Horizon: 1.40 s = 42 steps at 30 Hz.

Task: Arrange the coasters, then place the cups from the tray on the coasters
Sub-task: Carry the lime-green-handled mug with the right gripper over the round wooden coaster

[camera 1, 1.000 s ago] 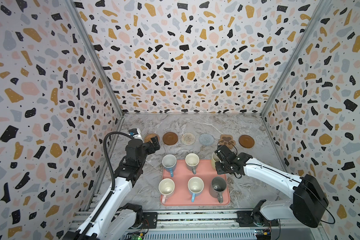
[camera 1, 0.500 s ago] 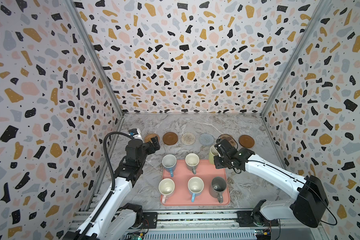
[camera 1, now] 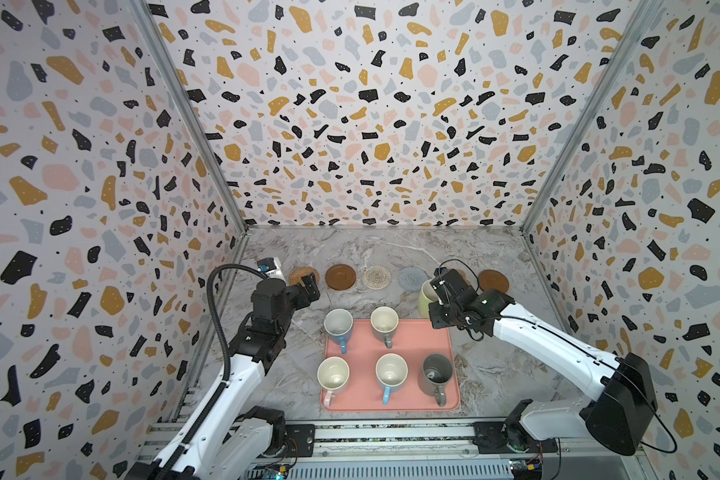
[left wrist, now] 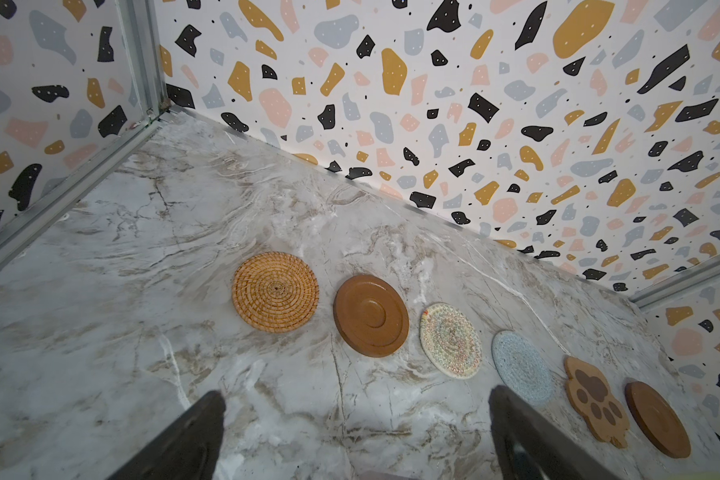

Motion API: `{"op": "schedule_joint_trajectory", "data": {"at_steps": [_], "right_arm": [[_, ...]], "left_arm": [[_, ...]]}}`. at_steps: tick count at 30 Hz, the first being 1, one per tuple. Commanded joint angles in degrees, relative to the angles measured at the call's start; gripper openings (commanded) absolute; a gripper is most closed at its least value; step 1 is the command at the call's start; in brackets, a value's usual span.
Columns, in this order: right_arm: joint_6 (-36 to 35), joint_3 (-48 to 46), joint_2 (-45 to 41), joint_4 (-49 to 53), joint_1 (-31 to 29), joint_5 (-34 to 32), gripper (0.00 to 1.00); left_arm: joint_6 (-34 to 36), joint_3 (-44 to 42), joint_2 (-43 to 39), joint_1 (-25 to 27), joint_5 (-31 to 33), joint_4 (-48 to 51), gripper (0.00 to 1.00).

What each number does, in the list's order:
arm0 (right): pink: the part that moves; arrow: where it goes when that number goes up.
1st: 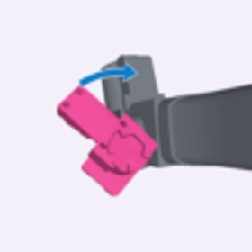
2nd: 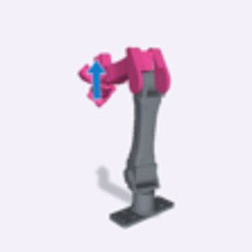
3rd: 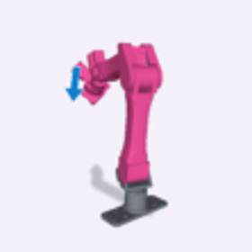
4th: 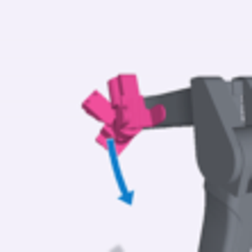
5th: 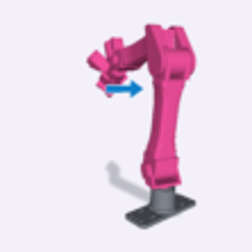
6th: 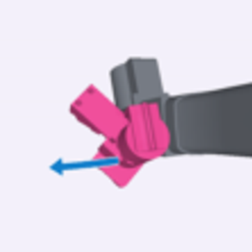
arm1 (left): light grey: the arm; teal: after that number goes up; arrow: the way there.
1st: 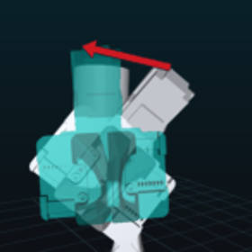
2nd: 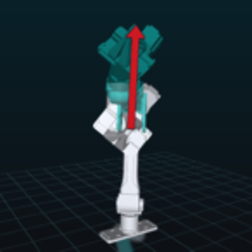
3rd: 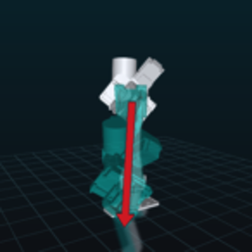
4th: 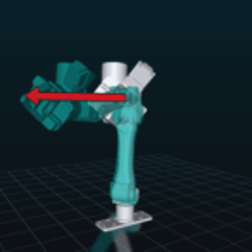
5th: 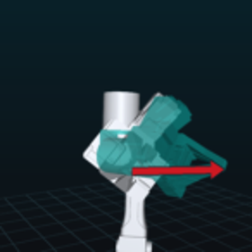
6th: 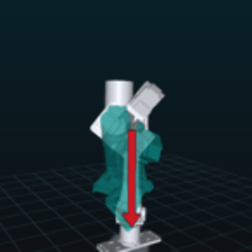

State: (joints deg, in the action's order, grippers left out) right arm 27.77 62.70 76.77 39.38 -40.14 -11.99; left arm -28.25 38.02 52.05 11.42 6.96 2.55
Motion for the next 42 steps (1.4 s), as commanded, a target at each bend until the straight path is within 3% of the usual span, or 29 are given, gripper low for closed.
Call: {"op": "schedule_joint_trajectory", "data": {"at_steps": [1, 22, 29, 42], "right_arm": [[-1.6, 3.5, -1.3, -1.9, 1.8, -1.7, 0.03], [-8.0, 11.5, 6.9, -6.3, 13.9, 2.0, 0.03], [-8.4, 11.9, 9.0, -8.7, 18.2, 4.5, 0.02], [-17.8, 9.7, 9.1, -10.4, 29.1, 9.8, 0.02]], "left_arm": [[0.6, -0.5, -1.1, 0.3, 0.8, -1.3, 1.0], [2.8, 1.0, 0.6, 0.3, -2.3, -4.7, 0.99], [6.4, 2.9, 0.1, 0.4, 0.8, -1.2, 1.0], [6.2, -0.5, -0.7, 1.0, -0.4, -1.7, 1.0]]}}
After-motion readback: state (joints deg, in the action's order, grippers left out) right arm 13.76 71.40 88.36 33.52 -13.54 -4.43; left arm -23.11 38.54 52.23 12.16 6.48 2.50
